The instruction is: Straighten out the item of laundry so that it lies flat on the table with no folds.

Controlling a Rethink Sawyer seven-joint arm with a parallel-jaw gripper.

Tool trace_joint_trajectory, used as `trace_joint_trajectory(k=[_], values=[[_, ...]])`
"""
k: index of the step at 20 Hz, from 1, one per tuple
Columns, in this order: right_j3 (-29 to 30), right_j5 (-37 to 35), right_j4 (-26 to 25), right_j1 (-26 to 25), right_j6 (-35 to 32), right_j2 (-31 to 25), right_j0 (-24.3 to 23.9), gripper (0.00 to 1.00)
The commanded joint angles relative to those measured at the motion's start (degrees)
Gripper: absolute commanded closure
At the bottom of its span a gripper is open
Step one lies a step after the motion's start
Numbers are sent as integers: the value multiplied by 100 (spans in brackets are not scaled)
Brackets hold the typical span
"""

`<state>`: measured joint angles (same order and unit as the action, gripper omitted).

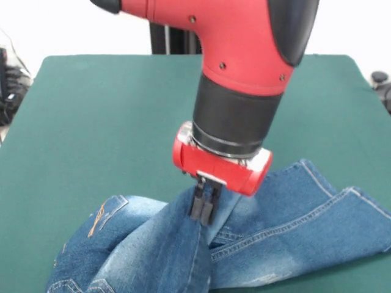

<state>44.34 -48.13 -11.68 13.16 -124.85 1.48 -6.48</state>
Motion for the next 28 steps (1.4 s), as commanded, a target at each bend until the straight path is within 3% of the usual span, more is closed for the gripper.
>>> trace_joint_trajectory(k=[1, 13, 22, 28], values=[[1571, -211, 212, 648, -772, 136, -140, 100], [2013, -300, 313, 761, -361, -110, -444, 100], [3509, 384, 488, 1208, -104, -359, -1043, 100], [4281, 877, 535, 1230, -207, -484, -1357, 100]])
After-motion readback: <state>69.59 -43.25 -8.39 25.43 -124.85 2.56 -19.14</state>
